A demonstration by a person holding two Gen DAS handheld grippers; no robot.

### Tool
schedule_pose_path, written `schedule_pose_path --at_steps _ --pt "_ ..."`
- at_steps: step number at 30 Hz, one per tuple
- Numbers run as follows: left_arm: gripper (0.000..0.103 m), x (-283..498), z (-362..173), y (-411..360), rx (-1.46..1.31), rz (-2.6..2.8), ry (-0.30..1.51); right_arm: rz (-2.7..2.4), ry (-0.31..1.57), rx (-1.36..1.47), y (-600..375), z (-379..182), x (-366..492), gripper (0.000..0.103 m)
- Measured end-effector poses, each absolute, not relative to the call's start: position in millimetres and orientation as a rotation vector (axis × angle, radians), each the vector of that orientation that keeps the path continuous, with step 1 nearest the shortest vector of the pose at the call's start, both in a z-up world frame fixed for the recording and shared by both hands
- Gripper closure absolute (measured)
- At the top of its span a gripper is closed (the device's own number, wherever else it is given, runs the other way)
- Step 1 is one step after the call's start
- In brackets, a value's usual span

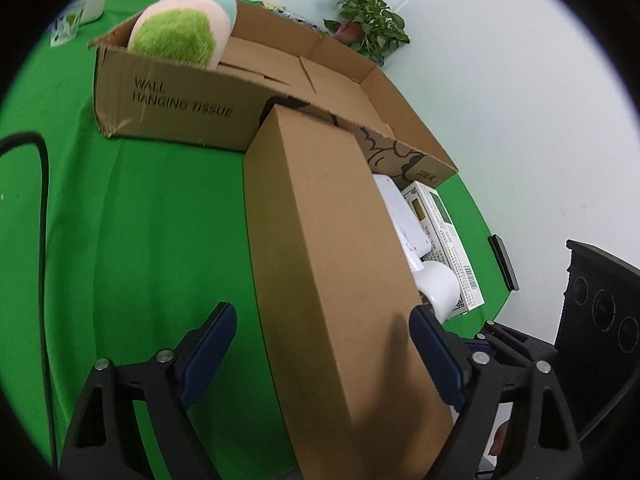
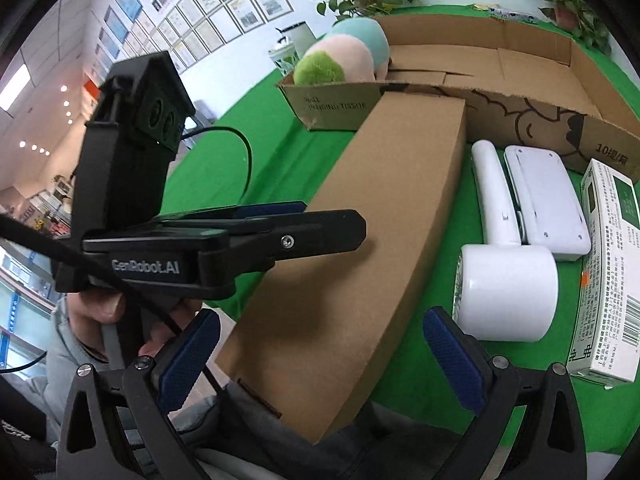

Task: Organize objects
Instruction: 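Grasp the long brown cardboard box with the left gripper, then lift the long brown box with the left gripper and raise it upright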

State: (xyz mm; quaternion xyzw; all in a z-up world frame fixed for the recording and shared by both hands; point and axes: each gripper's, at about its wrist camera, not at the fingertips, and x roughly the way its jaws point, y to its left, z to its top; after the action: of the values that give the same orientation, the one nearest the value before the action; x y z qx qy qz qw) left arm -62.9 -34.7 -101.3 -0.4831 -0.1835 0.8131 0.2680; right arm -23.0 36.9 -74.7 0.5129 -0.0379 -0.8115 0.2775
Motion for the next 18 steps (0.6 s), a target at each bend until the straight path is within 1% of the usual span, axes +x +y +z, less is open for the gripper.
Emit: schedule_pose_path --at_steps 4,6,7,8,9,12,18 --pt "0.017 -61 -109 -39 -1.292 2.159 -0.538 -2.201 -0.010 1.399 18 -81 -20 0.001" --pt "0.019 -60 -111 -40 -1.287 2.143 -0.545 -2.214 0.015 1.406 12 -81 -22 0.000" --pt "0.025 -60 -112 -40 -1.280 2.123 -0.558 -2.220 0.019 1.413 9 -81 -24 0.000" --pt "0.028 -59 -112 -40 -1.273 2.106 -0.571 -2.223 0.014 1.419 7 -81 -26 0.000" --pt "0.029 -57 -112 -41 -1.265 2.109 -0.565 -2.224 0.008 1.422 6 -80 -27 0.000" --pt "0.035 -50 -107 -44 -1.242 2.119 -0.540 -2.243 0.025 1.424 4 -81 -24 0.000" --pt "0.036 -37 -93 -56 -1.242 2.179 -0.518 -2.209 0.033 1.378 -9 -79 -19 0.000"
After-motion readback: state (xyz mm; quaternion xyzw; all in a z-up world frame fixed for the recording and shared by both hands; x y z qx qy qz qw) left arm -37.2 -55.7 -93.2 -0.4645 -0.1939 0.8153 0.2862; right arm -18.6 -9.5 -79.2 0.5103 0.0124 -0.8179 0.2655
